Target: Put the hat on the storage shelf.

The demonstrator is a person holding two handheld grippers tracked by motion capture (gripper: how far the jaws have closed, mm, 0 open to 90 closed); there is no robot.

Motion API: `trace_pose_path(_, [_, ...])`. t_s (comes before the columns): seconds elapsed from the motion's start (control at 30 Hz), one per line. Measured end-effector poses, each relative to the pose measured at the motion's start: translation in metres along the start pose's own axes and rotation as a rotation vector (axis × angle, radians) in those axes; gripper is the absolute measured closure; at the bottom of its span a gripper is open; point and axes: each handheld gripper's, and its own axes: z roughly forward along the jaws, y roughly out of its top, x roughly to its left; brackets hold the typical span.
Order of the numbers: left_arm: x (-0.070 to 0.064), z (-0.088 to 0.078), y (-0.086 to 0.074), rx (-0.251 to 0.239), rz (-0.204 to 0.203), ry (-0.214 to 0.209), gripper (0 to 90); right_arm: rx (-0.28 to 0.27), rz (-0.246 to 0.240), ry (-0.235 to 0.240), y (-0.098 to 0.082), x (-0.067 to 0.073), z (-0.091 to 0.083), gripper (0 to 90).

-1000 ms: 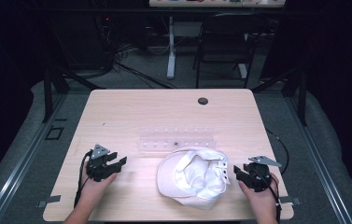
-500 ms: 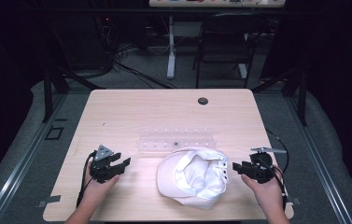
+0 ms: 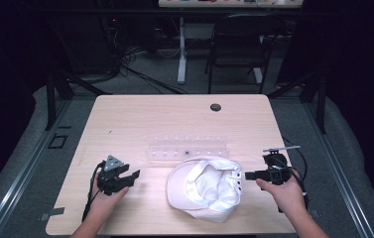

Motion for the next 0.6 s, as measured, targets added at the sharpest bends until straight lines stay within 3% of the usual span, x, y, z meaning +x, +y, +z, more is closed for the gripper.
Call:
trace_pose_path(0.13, [-0.002,0.002,-0.001,0.010,0.009,-0.001,47.9,0.017,0.020,0.063,0.006,0.003,-0.005,55.0])
trace_pose_path(0.2, [-0.002,0.002,-0.001,0.012,0.013,-0.002,47.9,0.020,0.025,0.070,0.006,0.004,-0.005,54.7])
trace_pose_path(0.3, [-0.002,0.001,0.000,0.015,0.021,0.001,47.8,0.058,0.028,0.119,0.006,0.006,-0.005,51.6])
trace_pose_path(0.6, [-0.002,0.002,-0.001,0.019,0.023,0.003,47.7,0.084,0.032,0.172,0.002,0.012,0.008,48.3])
